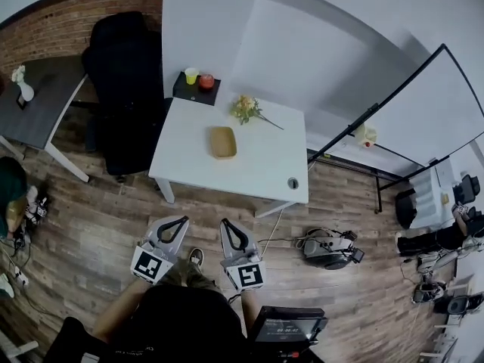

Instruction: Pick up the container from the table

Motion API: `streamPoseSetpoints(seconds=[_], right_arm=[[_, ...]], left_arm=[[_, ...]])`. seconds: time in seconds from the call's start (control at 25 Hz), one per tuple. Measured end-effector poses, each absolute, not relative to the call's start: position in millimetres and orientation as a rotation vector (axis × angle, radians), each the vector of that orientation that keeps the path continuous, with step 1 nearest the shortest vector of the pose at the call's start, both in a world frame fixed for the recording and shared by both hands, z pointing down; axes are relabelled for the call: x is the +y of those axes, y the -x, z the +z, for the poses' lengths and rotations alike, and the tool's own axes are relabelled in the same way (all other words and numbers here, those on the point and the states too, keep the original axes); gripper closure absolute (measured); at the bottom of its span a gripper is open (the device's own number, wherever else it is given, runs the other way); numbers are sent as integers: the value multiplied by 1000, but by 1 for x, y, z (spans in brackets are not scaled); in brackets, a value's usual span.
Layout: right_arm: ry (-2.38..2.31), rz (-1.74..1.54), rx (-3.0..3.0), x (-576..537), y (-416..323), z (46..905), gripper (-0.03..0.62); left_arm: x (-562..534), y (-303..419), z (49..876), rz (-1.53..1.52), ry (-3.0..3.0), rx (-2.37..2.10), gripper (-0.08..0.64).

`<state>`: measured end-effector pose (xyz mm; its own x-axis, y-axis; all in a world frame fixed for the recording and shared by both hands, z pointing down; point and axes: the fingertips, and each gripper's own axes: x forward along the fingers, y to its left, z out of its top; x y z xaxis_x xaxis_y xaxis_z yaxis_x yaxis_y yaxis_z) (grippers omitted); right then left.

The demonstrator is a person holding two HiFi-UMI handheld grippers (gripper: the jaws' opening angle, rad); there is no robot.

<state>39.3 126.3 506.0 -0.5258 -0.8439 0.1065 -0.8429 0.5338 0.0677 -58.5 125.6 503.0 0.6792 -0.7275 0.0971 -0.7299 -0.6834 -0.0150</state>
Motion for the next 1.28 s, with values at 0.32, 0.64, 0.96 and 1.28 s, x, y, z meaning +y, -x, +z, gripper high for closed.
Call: streamPoseSetpoints(seconds=[0.32,0.64,0.96,1.28], right_arm=[[-1393,46,-2598,-23,-56,533,517],[-1310,252,-2433,-164,-62,607,353],[-1211,590,-2257,-242,-69,712,224],[-1040,760,-2121,-283,-76,805,55]], left_arm=[[-1,48,526,138,-2820,-1269,558],[-136,49,528,86,-2784,-1249,558],[-186,65,544,219,-2679,-1362,558],[-190,64,558,321,-2458,-1573,558]])
